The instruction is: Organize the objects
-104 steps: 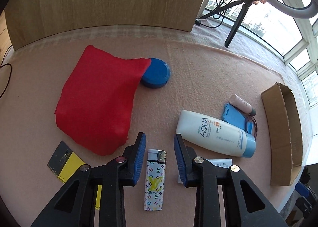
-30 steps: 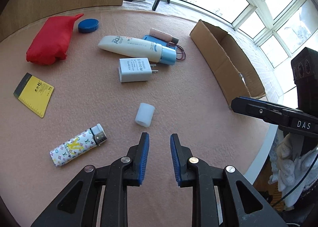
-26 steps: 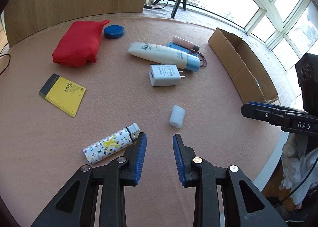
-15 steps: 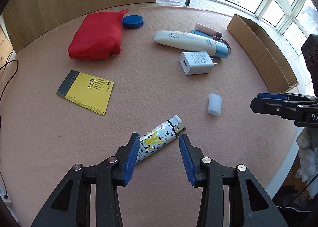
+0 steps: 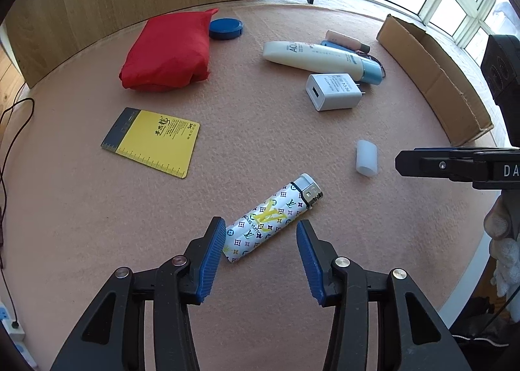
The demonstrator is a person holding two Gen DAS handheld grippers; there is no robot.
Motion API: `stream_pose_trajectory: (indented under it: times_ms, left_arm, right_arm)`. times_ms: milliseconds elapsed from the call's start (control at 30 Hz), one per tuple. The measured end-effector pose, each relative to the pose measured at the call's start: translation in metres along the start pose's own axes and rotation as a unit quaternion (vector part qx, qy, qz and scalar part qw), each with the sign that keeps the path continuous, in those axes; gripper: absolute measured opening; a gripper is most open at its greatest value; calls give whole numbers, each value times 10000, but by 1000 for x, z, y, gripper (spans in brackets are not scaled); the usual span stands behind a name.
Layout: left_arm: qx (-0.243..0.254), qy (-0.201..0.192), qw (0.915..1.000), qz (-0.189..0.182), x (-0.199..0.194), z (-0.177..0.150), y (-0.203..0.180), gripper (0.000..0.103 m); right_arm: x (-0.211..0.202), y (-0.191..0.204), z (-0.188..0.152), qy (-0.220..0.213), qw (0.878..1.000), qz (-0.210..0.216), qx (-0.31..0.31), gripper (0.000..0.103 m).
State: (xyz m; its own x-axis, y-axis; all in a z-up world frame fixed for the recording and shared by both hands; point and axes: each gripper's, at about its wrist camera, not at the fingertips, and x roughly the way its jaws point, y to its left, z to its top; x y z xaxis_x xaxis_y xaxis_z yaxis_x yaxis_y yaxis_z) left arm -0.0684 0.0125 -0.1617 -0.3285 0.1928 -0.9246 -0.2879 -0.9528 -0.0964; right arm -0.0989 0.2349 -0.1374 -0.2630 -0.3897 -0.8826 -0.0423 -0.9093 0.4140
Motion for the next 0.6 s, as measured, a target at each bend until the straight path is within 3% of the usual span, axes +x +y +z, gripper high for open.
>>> stream_pose_trajectory:
  times_ms: [167, 300, 467, 600]
  left_arm:
    - [59, 39, 9999, 74, 6, 3, -6, 48]
    - [195, 117, 9996, 181, 16, 3, -17, 40]
    - [-444, 56, 9990, -5, 18, 13, -7, 27]
    - [-813, -63, 9966, -152, 18, 13, -3, 25]
  right_arm:
    - [7, 1, 2, 34, 9999, 2, 95, 61]
    - [11, 3, 4, 56, 9999, 37, 158, 61]
    - [12, 6, 6, 34, 9999, 14, 168, 61]
    - [15, 7, 7, 38, 9999, -47, 159, 61]
